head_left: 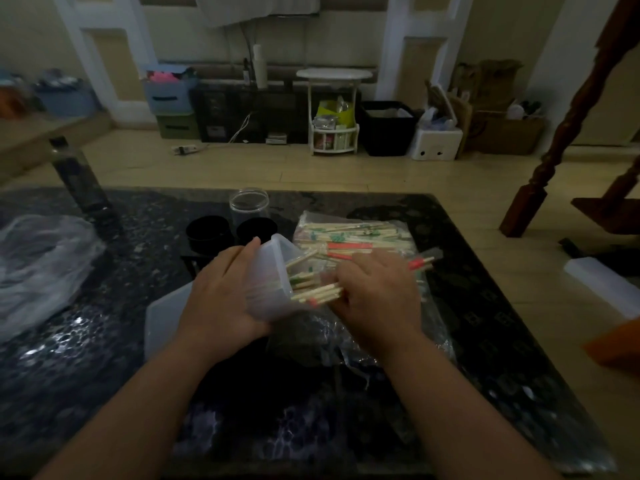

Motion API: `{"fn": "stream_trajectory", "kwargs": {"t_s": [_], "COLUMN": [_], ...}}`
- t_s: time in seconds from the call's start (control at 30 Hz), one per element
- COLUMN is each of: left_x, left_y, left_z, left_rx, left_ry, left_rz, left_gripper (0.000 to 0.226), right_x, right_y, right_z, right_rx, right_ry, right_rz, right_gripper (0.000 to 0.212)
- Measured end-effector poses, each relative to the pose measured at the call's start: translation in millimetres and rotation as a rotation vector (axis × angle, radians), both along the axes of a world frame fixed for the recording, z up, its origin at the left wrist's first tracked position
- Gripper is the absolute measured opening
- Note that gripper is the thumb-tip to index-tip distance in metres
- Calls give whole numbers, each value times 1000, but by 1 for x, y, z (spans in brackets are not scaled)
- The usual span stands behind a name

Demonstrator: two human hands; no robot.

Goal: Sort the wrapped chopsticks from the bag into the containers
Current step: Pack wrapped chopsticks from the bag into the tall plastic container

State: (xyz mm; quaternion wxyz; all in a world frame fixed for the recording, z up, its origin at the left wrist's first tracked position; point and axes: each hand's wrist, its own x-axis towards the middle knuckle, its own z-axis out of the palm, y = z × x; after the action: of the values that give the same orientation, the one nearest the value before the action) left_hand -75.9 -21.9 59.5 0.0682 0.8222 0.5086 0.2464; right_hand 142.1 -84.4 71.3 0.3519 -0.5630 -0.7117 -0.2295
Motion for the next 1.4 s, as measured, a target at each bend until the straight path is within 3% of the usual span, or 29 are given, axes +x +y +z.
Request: {"fn": "stream_trajectory", "kwargs": {"t_s": [0.13, 0.2, 0.37, 0.43, 0.53, 0.67, 0.83, 0.9, 0.97, 1.07, 1.17, 1.3, 1.4], "left_x": [-5, -5, 2, 4, 5, 6, 6, 5, 5, 6, 5, 5, 5], "left_y": [1, 2, 2, 3, 5, 7, 7, 6, 6, 5, 6, 6, 6], "left_z": [-1, -1, 2, 3, 2, 0, -1, 0, 1, 2, 3, 2, 2], "left_rx": [7, 4, -25, -33, -53, -54, -48, -49, -51, -58, -61, -60, -59], "left_ry": [10, -5, -13, -9, -12, -4, -10, -15, -15, -11, -6, -15, -12], "left_rz": [-37, -30, -14, -12, -19, -12, -15, -11, -2, 3, -10, -8, -7], "left_gripper": [128, 128, 126, 126, 126, 126, 126, 126, 126, 126, 125, 124, 124], "right_x": [5, 6, 3, -2, -6, -13, -16, -17, -19, -26, -22, -21, -24], "right_y": [-5, -5, 0, 1, 3, 2, -1, 0, 1, 2, 8, 13, 10], "right_z": [6, 10, 6, 9, 15, 22, 25, 25, 25, 25, 19, 9, 7], "right_rx": [221, 219, 137, 134, 171, 135, 22, -41, -259, -556, -450, -520, -494], "right_ry": [72, 145, 315, 505, 801, 1243, 1479, 1515, 1457, 1521, 1662, 1354, 1303], "right_rz": [-33, -4, 57, 102, 136, 117, 117, 114, 139, 263, 198, 114, 98], "right_gripper": [36, 39, 22, 27, 17, 30, 34, 35, 29, 2, 14, 13, 7]}}
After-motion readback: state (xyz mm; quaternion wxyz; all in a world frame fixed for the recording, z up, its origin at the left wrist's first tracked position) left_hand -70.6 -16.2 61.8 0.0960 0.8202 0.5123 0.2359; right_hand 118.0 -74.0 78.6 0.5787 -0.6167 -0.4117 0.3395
